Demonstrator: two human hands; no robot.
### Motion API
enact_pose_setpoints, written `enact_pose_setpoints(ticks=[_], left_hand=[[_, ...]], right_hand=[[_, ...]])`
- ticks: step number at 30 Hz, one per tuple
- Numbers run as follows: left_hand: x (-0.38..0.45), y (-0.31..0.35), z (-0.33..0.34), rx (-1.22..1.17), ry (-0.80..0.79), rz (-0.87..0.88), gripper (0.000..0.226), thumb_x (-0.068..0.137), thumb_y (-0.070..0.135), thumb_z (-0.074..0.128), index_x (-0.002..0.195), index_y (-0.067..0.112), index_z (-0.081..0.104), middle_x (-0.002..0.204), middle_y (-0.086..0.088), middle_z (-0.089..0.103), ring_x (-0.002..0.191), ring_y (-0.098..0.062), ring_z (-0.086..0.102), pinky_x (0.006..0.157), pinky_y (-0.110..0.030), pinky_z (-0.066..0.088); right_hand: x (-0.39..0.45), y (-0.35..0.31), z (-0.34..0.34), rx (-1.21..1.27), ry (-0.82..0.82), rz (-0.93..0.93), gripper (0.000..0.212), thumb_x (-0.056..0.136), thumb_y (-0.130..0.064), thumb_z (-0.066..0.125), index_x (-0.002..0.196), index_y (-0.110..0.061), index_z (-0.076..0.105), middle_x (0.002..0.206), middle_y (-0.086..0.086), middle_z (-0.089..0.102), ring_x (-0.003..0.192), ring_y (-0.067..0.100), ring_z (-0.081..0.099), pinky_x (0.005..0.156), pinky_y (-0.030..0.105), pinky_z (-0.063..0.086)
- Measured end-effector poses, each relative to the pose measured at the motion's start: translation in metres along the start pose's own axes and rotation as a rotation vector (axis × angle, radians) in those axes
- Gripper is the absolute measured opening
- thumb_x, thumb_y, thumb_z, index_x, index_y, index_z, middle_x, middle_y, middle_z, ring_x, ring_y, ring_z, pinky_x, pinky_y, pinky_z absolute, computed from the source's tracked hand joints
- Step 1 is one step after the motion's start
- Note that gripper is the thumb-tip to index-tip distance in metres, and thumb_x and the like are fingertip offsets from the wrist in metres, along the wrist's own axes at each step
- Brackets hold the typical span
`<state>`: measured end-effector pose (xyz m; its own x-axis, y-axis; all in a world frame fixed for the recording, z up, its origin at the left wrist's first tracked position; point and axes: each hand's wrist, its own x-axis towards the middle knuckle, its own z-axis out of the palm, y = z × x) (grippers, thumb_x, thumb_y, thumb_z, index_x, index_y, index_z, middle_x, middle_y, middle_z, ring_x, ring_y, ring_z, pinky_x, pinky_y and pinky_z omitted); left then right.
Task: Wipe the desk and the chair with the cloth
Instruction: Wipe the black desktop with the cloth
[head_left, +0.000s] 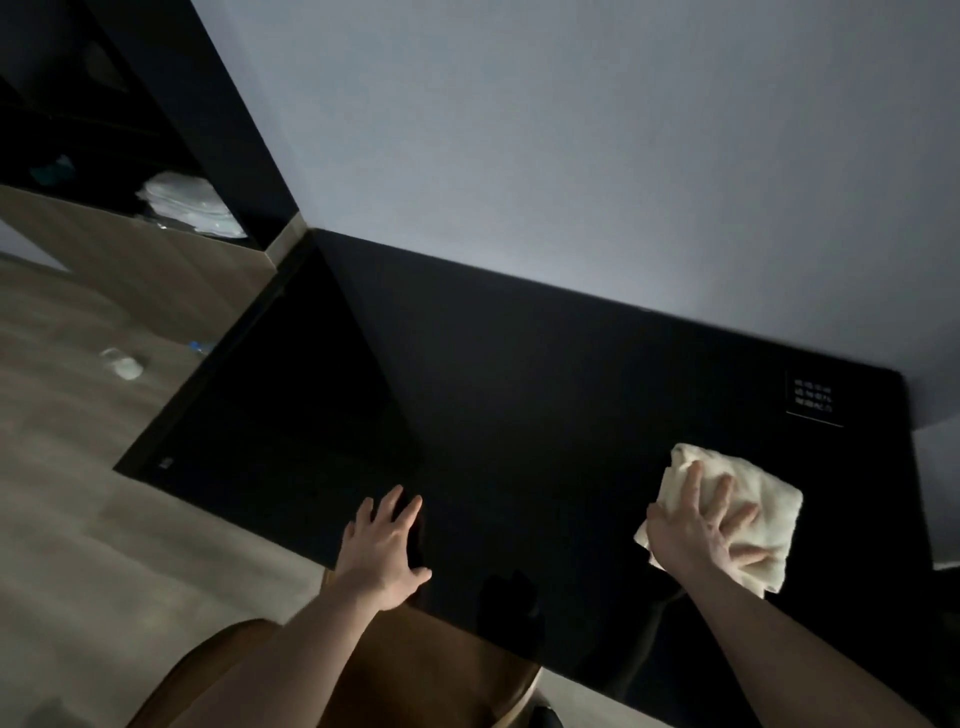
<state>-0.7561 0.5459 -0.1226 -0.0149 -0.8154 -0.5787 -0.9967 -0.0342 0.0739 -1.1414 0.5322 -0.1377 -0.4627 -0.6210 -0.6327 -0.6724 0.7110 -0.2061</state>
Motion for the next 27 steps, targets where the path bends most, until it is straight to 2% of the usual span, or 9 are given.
enact_pose_setpoints(ticks=[6, 9, 12, 16, 19, 22, 25, 27], left_hand=[[0.033, -0.119, -0.034, 0.009, -0.016, -0.071, 0.125, 0.08, 0.067, 0.08, 0.167, 0.042, -0.007, 0.174, 0.004, -0.021, 0.161, -0.04, -0.009, 0.128, -0.064, 0.018], [0.047, -0.159, -0.035, -0.026, -0.031, 0.018, 0.133, 0.073, 0.073, 0.08, 0.164, 0.048, -0.013, 0.172, 0.008, -0.029, 0.159, -0.042, -0.019, 0.126, -0.069, 0.012], [0.057, -0.171, -0.034, -0.027, -0.009, 0.127, 0.132, 0.072, 0.08, 0.076, 0.164, 0.048, -0.013, 0.172, 0.008, -0.03, 0.157, -0.043, -0.023, 0.124, -0.072, 0.008], [0.063, -0.19, -0.04, 0.015, -0.045, 0.21, 0.124, 0.079, 0.071, 0.076, 0.166, 0.044, -0.009, 0.172, 0.008, -0.027, 0.158, -0.042, -0.021, 0.125, -0.069, 0.007], [0.065, -0.221, -0.058, 0.082, -0.069, 0.285, 0.113, 0.087, 0.056, 0.078, 0.168, 0.038, 0.002, 0.176, 0.008, -0.014, 0.163, -0.035, -0.008, 0.129, -0.057, 0.019], [0.066, -0.262, -0.077, 0.111, -0.043, 0.238, 0.108, 0.089, 0.051, 0.078, 0.169, 0.034, 0.006, 0.177, 0.005, -0.002, 0.163, -0.032, 0.004, 0.128, -0.051, 0.023], [0.068, -0.303, -0.091, 0.085, -0.025, 0.129, 0.107, 0.091, 0.053, 0.075, 0.169, 0.035, 0.003, 0.177, 0.004, -0.006, 0.163, -0.034, 0.001, 0.129, -0.053, 0.02], [0.071, -0.329, -0.097, 0.066, -0.021, 0.086, 0.107, 0.092, 0.054, 0.074, 0.169, 0.035, 0.002, 0.176, 0.005, -0.012, 0.163, -0.034, -0.002, 0.13, -0.053, 0.02]], right_hand=[[-0.017, -0.083, 0.047, -0.042, 0.034, -0.046, 0.086, 0.103, -0.049, 0.037, 0.158, -0.05, -0.03, 0.168, -0.01, -0.04, 0.149, 0.04, -0.045, 0.116, 0.08, -0.014], [-0.036, -0.145, 0.081, -0.046, 0.05, -0.064, 0.087, 0.104, -0.05, 0.039, 0.16, -0.048, -0.028, 0.17, -0.008, -0.037, 0.151, 0.04, -0.042, 0.117, 0.08, -0.012], [-0.058, -0.216, 0.119, -0.047, 0.085, -0.106, 0.085, 0.105, -0.049, 0.038, 0.16, -0.047, -0.026, 0.171, -0.006, -0.034, 0.152, 0.04, -0.04, 0.116, 0.078, -0.013], [-0.091, -0.286, 0.162, -0.045, 0.001, -0.241, 0.086, 0.104, -0.047, 0.04, 0.162, -0.047, -0.023, 0.171, -0.007, -0.034, 0.152, 0.038, -0.042, 0.117, 0.074, -0.017], [-0.108, -0.29, 0.165, -0.016, -0.08, -0.287, 0.087, 0.102, -0.048, 0.046, 0.164, -0.047, -0.015, 0.172, -0.009, -0.03, 0.155, 0.032, -0.037, 0.121, 0.072, -0.013], [-0.115, -0.27, 0.154, 0.015, -0.061, -0.254, 0.084, 0.104, -0.048, 0.043, 0.167, -0.042, -0.013, 0.171, -0.012, -0.032, 0.158, 0.023, -0.032, 0.128, 0.067, -0.001], [-0.115, -0.26, 0.14, -0.012, 0.003, -0.23, 0.089, 0.104, -0.055, 0.047, 0.166, -0.041, -0.016, 0.174, -0.005, -0.028, 0.161, 0.031, -0.025, 0.128, 0.066, -0.004], [-0.116, -0.258, 0.139, -0.01, 0.011, -0.204, 0.092, 0.102, -0.063, 0.048, 0.166, -0.042, -0.015, 0.175, -0.005, -0.024, 0.162, 0.032, -0.02, 0.126, 0.066, 0.002]])
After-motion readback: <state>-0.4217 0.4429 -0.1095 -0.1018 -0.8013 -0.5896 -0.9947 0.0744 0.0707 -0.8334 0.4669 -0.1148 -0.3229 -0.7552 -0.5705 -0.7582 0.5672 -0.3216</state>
